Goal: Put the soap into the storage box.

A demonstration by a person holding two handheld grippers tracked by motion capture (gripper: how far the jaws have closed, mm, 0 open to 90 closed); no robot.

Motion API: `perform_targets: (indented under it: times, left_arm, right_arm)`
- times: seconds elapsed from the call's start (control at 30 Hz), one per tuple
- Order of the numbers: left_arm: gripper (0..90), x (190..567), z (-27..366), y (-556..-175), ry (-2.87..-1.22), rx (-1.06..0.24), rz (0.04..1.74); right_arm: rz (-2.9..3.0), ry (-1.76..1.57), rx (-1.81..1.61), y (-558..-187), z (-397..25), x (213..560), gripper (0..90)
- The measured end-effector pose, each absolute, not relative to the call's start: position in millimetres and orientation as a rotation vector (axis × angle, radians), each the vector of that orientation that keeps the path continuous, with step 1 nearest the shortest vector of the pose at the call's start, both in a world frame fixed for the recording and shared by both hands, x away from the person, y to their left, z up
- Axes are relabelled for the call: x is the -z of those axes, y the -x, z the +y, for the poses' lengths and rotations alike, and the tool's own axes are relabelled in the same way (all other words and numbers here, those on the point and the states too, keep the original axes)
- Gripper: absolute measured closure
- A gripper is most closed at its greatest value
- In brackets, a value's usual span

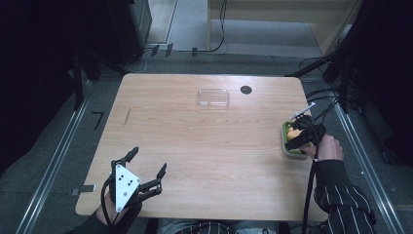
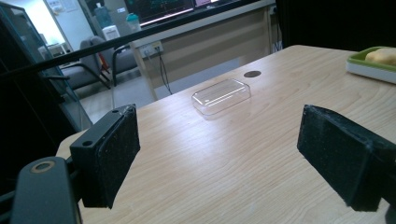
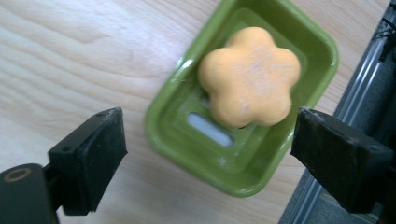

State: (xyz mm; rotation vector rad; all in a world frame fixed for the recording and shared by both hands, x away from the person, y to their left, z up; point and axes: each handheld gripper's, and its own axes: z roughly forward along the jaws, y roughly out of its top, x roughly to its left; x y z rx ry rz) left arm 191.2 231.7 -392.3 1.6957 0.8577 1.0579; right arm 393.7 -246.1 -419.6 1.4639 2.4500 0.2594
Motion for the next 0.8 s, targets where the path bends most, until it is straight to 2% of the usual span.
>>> perform_targets:
  times: [0.3, 0.8]
  left_arm:
    - [13.5, 392, 232, -191, -1.696, -1.059, 0.857]
    - [13.5, 392, 232, -191, -1.697, -1.059, 0.856]
  right_arm:
    - [2.504, -1.412, -0.282, -372, -225, 413, 5.8]
    - [2.577, -1.32, -0.234, -335, -199, 418, 5.4]
